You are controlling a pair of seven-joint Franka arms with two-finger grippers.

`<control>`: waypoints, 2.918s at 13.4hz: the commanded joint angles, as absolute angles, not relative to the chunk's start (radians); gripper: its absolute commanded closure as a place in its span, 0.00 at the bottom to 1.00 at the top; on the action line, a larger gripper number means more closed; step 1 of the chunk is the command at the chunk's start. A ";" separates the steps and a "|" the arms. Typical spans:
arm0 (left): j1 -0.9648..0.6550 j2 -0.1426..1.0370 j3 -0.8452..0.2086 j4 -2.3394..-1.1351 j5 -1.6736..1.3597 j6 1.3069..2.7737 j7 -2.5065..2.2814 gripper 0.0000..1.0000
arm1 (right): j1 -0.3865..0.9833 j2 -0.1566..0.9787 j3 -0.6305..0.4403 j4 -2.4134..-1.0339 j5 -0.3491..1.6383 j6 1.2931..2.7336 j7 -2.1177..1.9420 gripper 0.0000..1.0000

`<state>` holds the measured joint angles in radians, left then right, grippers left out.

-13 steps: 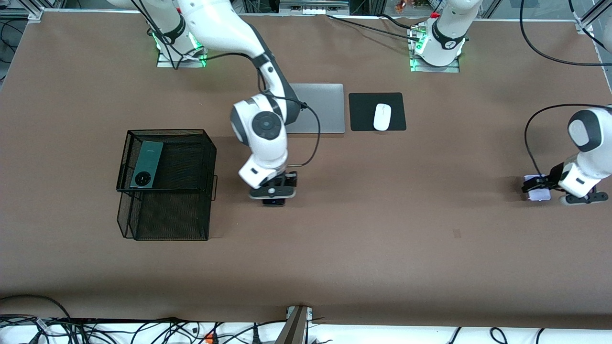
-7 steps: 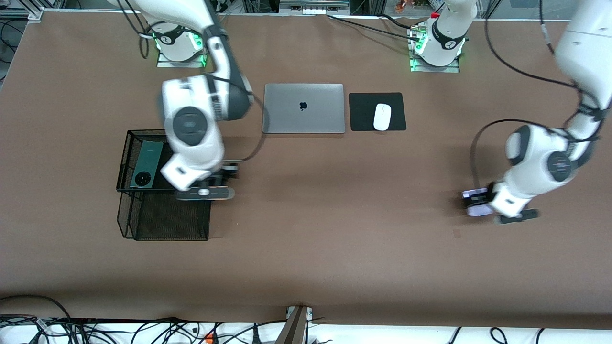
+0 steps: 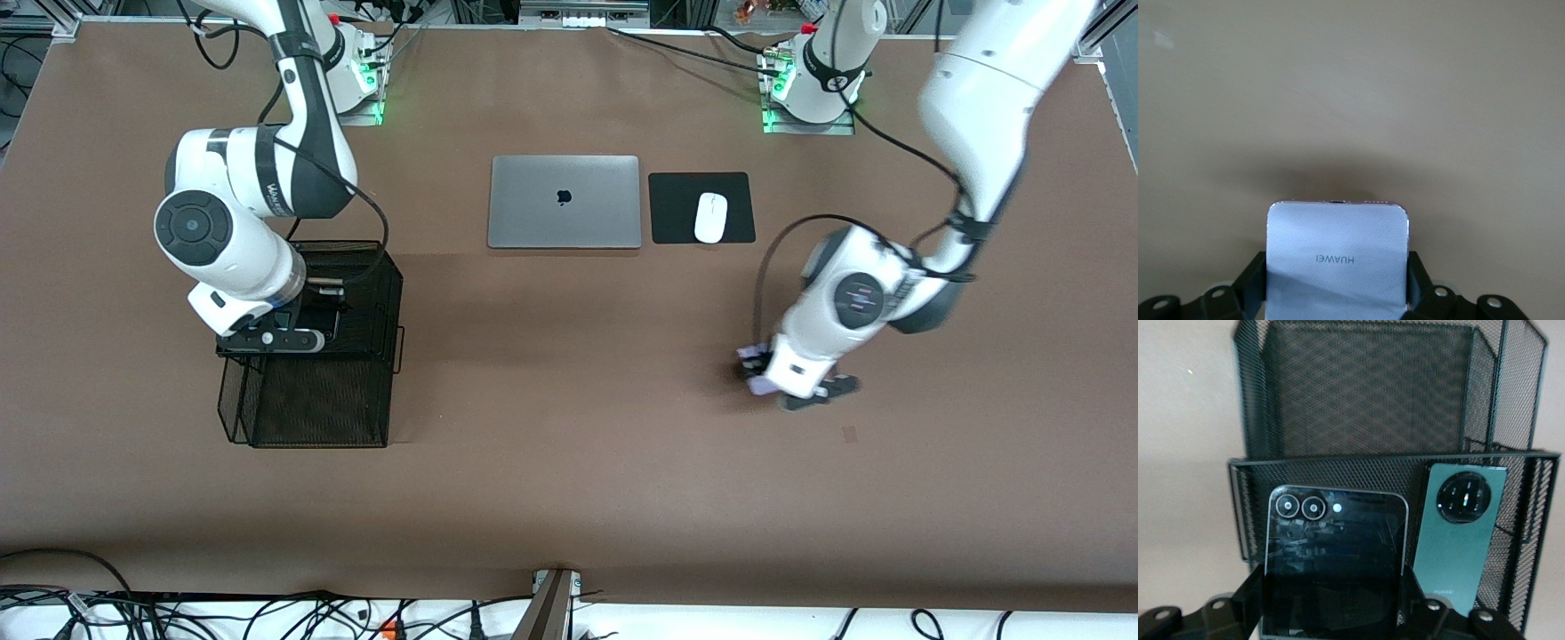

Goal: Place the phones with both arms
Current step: 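Lower the flip phone into the basket while the left gripper lifts the white phone, then place the white phone beside the laptop with the left gripper and release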

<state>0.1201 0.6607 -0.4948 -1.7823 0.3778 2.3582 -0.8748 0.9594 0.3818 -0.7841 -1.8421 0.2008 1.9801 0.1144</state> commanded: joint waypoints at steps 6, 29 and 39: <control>-0.360 0.843 -0.359 -1.435 0.368 2.313 -0.999 1.00 | 0.976 0.330 -0.781 -1.991 0.209 2.106 0.110 1.00; -0.490 0.843 -0.167 -1.205 0.359 2.057 -1.008 0.00 | 0.962 0.353 -0.782 -1.841 0.242 2.040 0.113 0.00; -0.167 0.548 -0.198 -1.244 0.281 1.646 -0.527 0.00 | 0.965 0.483 -0.619 -1.522 0.340 1.857 0.411 0.00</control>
<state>-0.2192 0.6476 -0.1833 -1.1820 0.3161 1.7129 -0.6083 0.9720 0.4162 -0.6710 -1.5674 0.2856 1.8569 0.3336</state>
